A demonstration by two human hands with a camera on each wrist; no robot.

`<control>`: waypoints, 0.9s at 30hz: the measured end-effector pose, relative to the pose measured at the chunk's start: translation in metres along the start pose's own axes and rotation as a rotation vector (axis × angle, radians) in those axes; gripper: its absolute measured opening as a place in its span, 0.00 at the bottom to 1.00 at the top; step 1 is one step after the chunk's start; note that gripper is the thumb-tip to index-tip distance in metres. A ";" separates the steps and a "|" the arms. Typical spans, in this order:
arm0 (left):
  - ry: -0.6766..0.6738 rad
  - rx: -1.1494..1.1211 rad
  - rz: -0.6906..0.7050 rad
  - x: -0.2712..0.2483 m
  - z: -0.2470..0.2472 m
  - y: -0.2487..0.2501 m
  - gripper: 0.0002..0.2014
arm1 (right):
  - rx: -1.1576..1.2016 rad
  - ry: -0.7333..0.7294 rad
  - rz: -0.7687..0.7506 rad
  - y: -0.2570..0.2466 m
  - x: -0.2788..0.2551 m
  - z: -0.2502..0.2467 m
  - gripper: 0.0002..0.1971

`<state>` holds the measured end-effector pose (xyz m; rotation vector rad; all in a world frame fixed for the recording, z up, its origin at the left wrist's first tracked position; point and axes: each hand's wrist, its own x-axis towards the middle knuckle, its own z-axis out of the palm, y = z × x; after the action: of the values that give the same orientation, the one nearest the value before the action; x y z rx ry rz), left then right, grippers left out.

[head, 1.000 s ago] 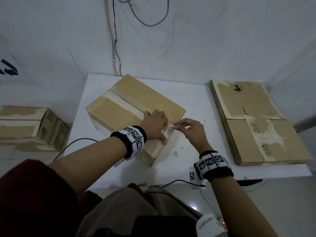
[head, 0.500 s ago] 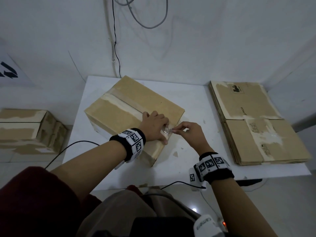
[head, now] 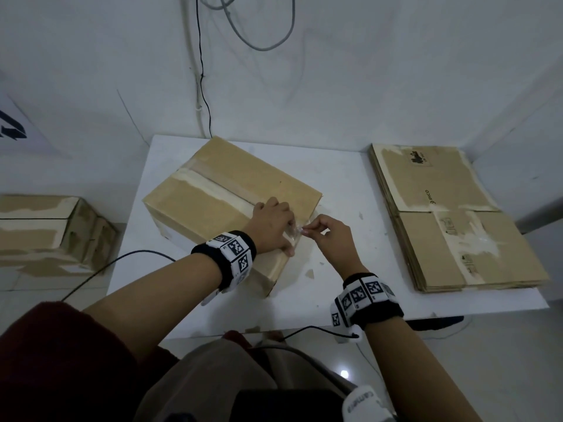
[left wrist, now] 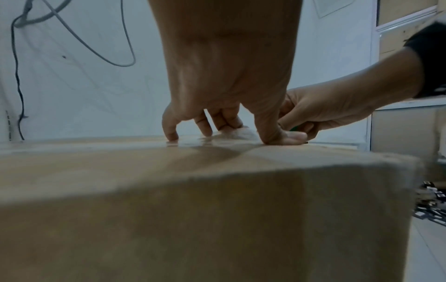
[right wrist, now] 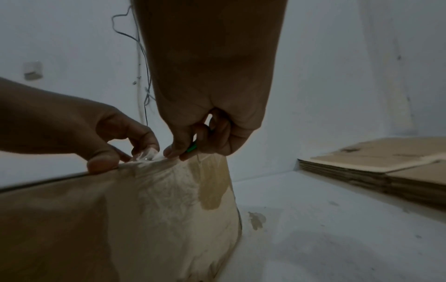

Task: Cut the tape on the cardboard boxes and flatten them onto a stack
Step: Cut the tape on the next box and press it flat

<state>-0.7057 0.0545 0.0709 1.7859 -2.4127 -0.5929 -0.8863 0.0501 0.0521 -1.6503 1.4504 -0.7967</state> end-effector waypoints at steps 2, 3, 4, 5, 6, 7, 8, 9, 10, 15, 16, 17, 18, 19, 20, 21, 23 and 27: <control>0.046 -0.041 0.021 -0.002 0.003 -0.002 0.29 | 0.009 0.003 0.006 0.001 -0.001 0.000 0.06; 0.060 -0.065 0.037 -0.003 0.003 -0.003 0.28 | 0.015 -0.007 0.011 0.002 -0.001 -0.002 0.06; 0.062 -0.084 0.054 -0.003 0.003 -0.004 0.28 | 0.016 -0.022 0.018 0.003 -0.001 -0.004 0.06; 0.052 -0.091 0.070 -0.003 0.002 -0.006 0.28 | 0.013 -0.032 0.023 0.003 0.000 -0.005 0.05; 0.032 -0.080 0.083 -0.003 0.000 -0.007 0.30 | 0.008 -0.033 0.027 0.003 0.000 -0.006 0.05; 0.006 -0.055 0.095 -0.003 -0.003 -0.009 0.32 | 0.004 -0.025 0.025 0.002 -0.001 -0.005 0.04; -0.023 -0.026 0.108 -0.004 -0.006 -0.010 0.34 | 0.004 -0.013 0.022 0.001 -0.002 -0.004 0.04; -0.048 0.000 0.123 -0.004 -0.010 -0.011 0.37 | 0.005 -0.001 0.021 0.001 -0.003 -0.003 0.04; -0.073 0.025 0.142 -0.004 -0.013 -0.011 0.39 | 0.006 0.005 0.021 0.002 -0.003 -0.002 0.05; -0.163 0.073 0.148 0.003 -0.019 -0.005 0.41 | -0.009 -0.057 0.027 0.001 -0.002 -0.005 0.04; -0.163 0.079 0.143 0.005 -0.019 -0.004 0.41 | -0.010 -0.062 0.027 -0.001 -0.003 -0.003 0.04; -0.163 0.084 0.141 0.005 -0.019 -0.004 0.40 | -0.011 -0.062 0.023 -0.003 -0.005 -0.001 0.05; -0.164 0.088 0.141 0.006 -0.018 -0.004 0.40 | -0.010 -0.062 0.021 -0.004 -0.006 0.001 0.05; -0.161 0.095 0.144 0.006 -0.017 -0.005 0.39 | 0.002 -0.066 0.021 -0.004 -0.008 0.003 0.06; -0.154 0.107 0.148 0.005 -0.016 -0.006 0.39 | 0.030 -0.076 0.026 -0.003 -0.010 0.003 0.07; -0.144 0.119 0.152 0.003 -0.015 -0.006 0.39 | 0.063 -0.096 0.036 -0.002 -0.013 0.003 0.06; -0.128 0.133 0.150 0.001 -0.013 -0.008 0.40 | 0.094 -0.136 0.055 -0.002 -0.019 0.002 0.03; -0.151 0.172 0.138 0.000 -0.014 -0.006 0.40 | 0.093 -0.123 0.123 0.000 -0.022 0.002 0.02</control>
<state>-0.6964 0.0497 0.0818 1.6696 -2.7387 -0.5399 -0.8884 0.0721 0.0521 -1.4992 1.3933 -0.6720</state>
